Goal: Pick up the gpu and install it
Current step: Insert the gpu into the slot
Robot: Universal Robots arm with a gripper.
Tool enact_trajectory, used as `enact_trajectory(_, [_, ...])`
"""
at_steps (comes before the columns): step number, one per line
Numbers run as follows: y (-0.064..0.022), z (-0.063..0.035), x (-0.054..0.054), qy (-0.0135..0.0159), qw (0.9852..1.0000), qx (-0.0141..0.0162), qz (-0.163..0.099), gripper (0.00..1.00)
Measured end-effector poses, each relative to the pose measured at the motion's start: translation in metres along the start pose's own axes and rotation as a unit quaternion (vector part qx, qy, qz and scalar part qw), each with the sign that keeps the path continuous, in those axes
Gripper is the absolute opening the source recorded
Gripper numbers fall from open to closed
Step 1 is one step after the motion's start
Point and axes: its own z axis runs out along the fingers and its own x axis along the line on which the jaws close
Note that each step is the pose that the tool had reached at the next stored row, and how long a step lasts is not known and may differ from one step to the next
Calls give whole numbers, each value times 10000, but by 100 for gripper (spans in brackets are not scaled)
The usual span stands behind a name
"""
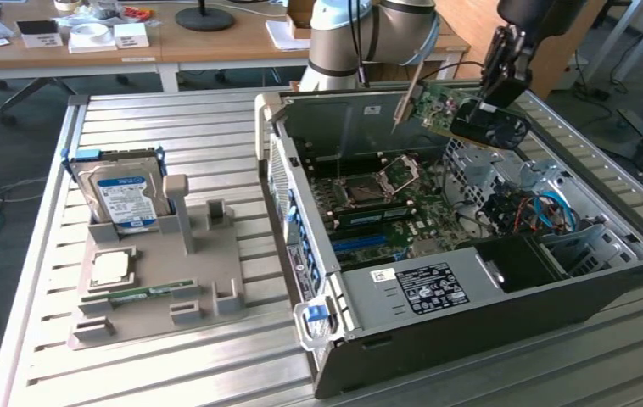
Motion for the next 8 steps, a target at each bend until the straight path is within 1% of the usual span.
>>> enact_trajectory(2, [0, 0, 0, 3, 10000, -1, -50, 27])
enact_trajectory(8, [0, 0, 0, 3, 10000, -1, -53, 27])
